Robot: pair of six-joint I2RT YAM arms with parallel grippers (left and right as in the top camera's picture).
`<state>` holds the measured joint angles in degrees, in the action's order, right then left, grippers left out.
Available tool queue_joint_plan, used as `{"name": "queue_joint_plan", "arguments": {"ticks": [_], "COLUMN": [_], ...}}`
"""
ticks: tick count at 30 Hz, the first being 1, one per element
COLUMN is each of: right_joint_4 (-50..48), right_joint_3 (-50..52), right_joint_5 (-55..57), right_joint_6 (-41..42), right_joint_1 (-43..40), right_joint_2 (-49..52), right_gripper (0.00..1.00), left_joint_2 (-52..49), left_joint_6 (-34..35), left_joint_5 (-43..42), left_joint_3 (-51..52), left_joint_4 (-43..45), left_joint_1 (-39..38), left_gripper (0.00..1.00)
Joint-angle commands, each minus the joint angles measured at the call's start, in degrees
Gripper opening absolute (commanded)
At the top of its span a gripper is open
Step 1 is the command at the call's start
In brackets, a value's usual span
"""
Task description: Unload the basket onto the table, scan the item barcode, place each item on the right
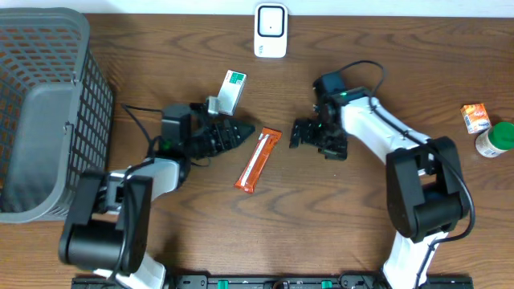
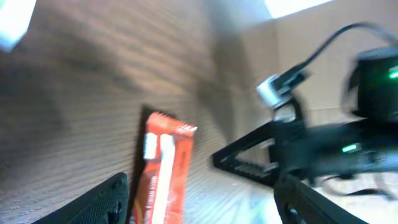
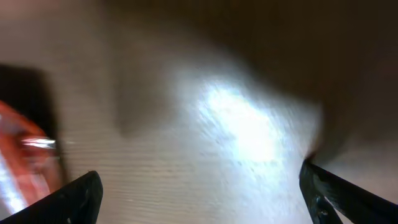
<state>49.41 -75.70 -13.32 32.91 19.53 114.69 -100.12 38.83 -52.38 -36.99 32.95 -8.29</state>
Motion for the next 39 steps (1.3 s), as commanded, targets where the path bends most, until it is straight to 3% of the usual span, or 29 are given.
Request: {"name": "queue_joint_plan", "arguments": {"ticks": [1, 9, 14, 18, 19, 20, 21, 23, 34, 39], "right_joint_4": [3.2, 11.4, 7.9, 0.8, -0.1, -0.3, -0.3, -0.2, -6.2, -6.7], "right_joint_3": [1.0, -4.1, -5.0, -5.0, -5.0, -5.0, -5.0, -5.0, -5.0, -5.0], "right_joint_5": [10.3, 11.7, 9.9, -1.0, -2.9, -3.0, -2.6, -0.5, 2.5, 3.0], "right_joint_6": [6.4, 8.8, 8.8, 3.2, 1.4, 1.0, 1.8, 5.1, 8.7, 12.9], "right_joint_1": [3.0, 5.9, 6.9, 6.9, 6.9, 7.0, 7.0, 7.2, 10.4, 12.1], "right_joint_2": [3.8, 3.8, 3.7, 3.7, 3.7, 3.7, 3.7, 3.7, 3.2, 3.2], "right_gripper": [0.99, 0.99, 0.99, 0.99, 0.98, 0.86, 0.83, 0.82, 0.97, 0.95], "left_joint_2": [3.6, 9.7, 10.1, 10.1, 10.1, 10.1, 10.1, 10.1, 10.1, 10.1], "left_joint_6": [-0.3, -3.2, -6.3, -12.0, -13.5, -14.9, -15.7, -17.9, -21.0, -21.0], "left_joint_5": [-4.2, -5.5, -5.4, -3.3, -2.8, -1.9, -1.7, -0.6, 3.0, 3.0], "left_joint_3": [0.3, 0.3, 0.3, 0.3, 0.3, 0.3, 0.3, 0.3, 0.3, 0.3], "left_joint_4": [-0.6, -8.3, -13.6, -22.8, -25.0, -27.7, -28.9, -32.1, -37.2, -37.3], "left_joint_1": [2.5, 5.7, 5.7, 5.7, 5.7, 5.7, 5.7, 5.7, 5.7, 5.7], "left_gripper": [0.77, 0.79, 0.79, 0.79, 0.79, 0.79, 0.79, 0.79, 0.79, 0.79]}}
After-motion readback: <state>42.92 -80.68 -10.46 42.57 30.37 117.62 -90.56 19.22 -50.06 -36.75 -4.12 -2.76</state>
